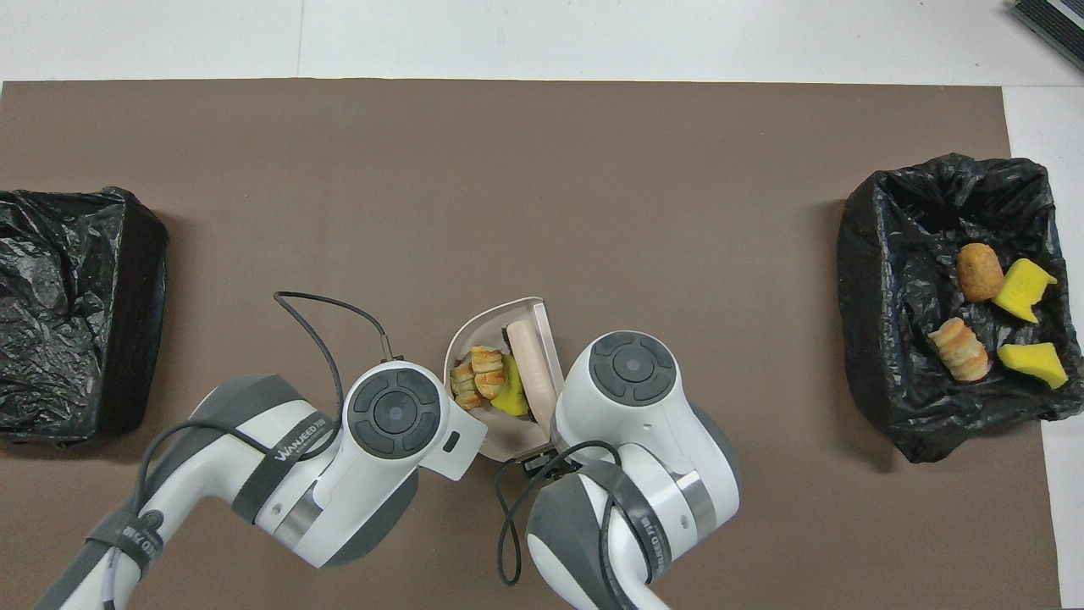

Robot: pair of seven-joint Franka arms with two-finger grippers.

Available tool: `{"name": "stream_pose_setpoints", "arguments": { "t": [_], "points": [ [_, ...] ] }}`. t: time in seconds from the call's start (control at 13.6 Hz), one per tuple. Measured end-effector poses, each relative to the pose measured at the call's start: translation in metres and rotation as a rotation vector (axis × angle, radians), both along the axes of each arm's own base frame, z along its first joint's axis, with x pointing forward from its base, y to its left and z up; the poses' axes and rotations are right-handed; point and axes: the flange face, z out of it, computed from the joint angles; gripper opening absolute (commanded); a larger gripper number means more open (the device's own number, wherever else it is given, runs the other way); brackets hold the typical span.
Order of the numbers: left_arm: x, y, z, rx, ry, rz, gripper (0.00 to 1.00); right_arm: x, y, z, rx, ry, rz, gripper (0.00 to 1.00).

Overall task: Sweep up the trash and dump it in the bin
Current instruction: 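Carry the dustpan to the other bin and tip it with the left gripper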

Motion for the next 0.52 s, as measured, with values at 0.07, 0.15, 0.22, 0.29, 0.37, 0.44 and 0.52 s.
{"name": "stream_pose_setpoints", "arguments": {
  "t": [0.07, 0.15, 0.22, 0.29, 0.37, 0.44, 0.52],
  "points": [
    [0.006, 0.007, 0.001, -0.004, 0.0, -0.013, 0.0, 0.011, -0.018, 0.005, -0.031, 0.006, -0.002, 0.0],
    [0.013, 0.016, 0.003, -0.008, 0.001, -0.026, 0.0, 0.021, -0.035, 0.011, -0.061, 0.01, -0.005, 0.0],
    [0.021, 0.027, 0.007, -0.011, 0.001, -0.04, 0.0, 0.029, -0.051, 0.018, -0.088, 0.013, -0.008, 0.0],
    [0.029, 0.038, 0.012, -0.017, -0.003, -0.05, 0.0, 0.035, -0.063, 0.024, -0.103, 0.012, -0.017, 0.0],
    [0.037, 0.05, 0.02, -0.024, -0.012, -0.061, 0.0, 0.038, -0.069, 0.028, -0.11, 0.006, -0.023, 0.0],
    [0.044, 0.062, 0.031, -0.033, -0.025, -0.077, 0.0, 0.038, -0.071, 0.03, -0.117, 0.001, -0.023, 0.0],
    [0.051, 0.076, 0.042, -0.04, -0.038, -0.096, 0.0, 0.038, -0.07, 0.03, -0.126, -0.004, -0.024, 0.0]
  ]
}}
